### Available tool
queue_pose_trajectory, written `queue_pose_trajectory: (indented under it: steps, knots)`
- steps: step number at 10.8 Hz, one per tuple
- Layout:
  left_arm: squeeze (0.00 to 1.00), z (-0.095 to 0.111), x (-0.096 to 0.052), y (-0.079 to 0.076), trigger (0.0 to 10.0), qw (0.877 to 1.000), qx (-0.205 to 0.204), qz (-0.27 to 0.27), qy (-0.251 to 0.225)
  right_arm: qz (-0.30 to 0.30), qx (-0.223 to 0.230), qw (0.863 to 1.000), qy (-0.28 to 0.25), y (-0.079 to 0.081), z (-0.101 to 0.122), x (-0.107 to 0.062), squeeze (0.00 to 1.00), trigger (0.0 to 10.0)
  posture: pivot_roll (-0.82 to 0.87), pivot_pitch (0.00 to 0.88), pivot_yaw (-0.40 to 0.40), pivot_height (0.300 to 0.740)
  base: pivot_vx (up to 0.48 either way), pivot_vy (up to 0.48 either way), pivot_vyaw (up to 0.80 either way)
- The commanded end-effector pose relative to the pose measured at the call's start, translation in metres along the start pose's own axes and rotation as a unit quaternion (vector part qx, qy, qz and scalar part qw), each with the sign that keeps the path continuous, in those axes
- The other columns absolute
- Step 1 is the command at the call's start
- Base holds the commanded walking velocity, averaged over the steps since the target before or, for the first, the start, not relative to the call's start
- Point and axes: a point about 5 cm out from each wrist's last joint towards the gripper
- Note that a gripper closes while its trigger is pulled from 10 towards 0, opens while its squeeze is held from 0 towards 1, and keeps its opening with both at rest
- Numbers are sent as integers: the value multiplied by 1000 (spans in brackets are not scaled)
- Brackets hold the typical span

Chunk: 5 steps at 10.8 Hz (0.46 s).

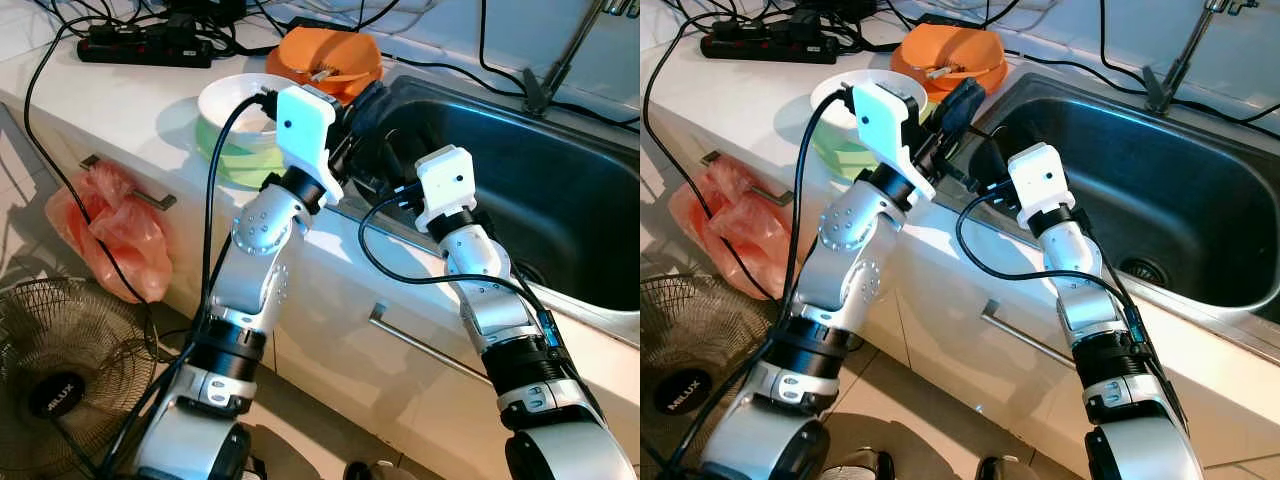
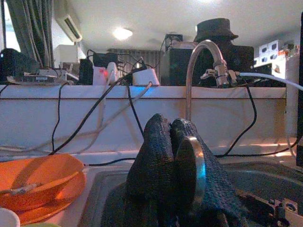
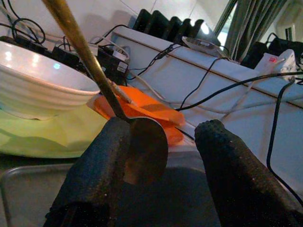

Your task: Kitchen organization

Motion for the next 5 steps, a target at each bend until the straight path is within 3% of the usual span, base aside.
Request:
queue_pose_trajectory:
  steps: [1,5]
  knots:
    - [0,-9,3,-24,10000,998,-19,-49,16,6,8,1000,-16,2,7,3,0,10000,52,89,-38,740,0,0,0]
    - [0,-7,5,-8,10000,1000,24,7,8,39,32,998,-30,11,11,0,0,10000,48,92,-35,740,0,0,0]
Point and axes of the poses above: a point about 5 cm out from each wrist's last joint towards the gripper, its own x axis pointing out of the wrist towards the gripper, its own z axis along the axis of the wrist's last joint, y = z × x, and after that the axes turned 4 degrees about x, right-handed
